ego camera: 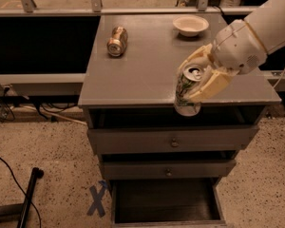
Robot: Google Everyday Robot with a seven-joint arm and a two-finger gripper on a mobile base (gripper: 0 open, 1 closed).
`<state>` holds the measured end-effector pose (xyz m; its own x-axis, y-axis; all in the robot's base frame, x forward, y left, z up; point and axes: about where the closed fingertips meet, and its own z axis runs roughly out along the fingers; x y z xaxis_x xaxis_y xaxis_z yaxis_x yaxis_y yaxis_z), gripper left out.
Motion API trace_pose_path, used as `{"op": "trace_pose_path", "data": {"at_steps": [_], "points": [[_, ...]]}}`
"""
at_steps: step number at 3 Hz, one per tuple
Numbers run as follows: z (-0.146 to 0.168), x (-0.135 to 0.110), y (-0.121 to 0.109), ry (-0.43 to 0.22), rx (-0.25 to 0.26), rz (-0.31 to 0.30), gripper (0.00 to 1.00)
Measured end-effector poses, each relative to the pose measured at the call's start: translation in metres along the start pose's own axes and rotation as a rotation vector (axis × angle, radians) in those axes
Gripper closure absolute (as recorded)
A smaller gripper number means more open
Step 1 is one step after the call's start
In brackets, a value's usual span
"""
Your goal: Pick 7up can from bottom drawer and place on counter
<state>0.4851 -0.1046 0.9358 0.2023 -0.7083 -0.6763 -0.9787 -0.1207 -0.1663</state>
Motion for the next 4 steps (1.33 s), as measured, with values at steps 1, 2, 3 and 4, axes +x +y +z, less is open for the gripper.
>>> {"op": "trace_pose_path", "data": {"at_steps": [1,2,3,4], "points": [[-0.017,0.015,-0.036,-0.044,0.085,0.125,1.00],[-0.026,0.028,-0.075,-0.066,0.181,0.191,1.00],[-0.039,0.039,-0.111,-0.047,0.283,0.256,0.82],[-0.044,0.063,-0.133,-0.025,0.377,0.382,0.59]]}}
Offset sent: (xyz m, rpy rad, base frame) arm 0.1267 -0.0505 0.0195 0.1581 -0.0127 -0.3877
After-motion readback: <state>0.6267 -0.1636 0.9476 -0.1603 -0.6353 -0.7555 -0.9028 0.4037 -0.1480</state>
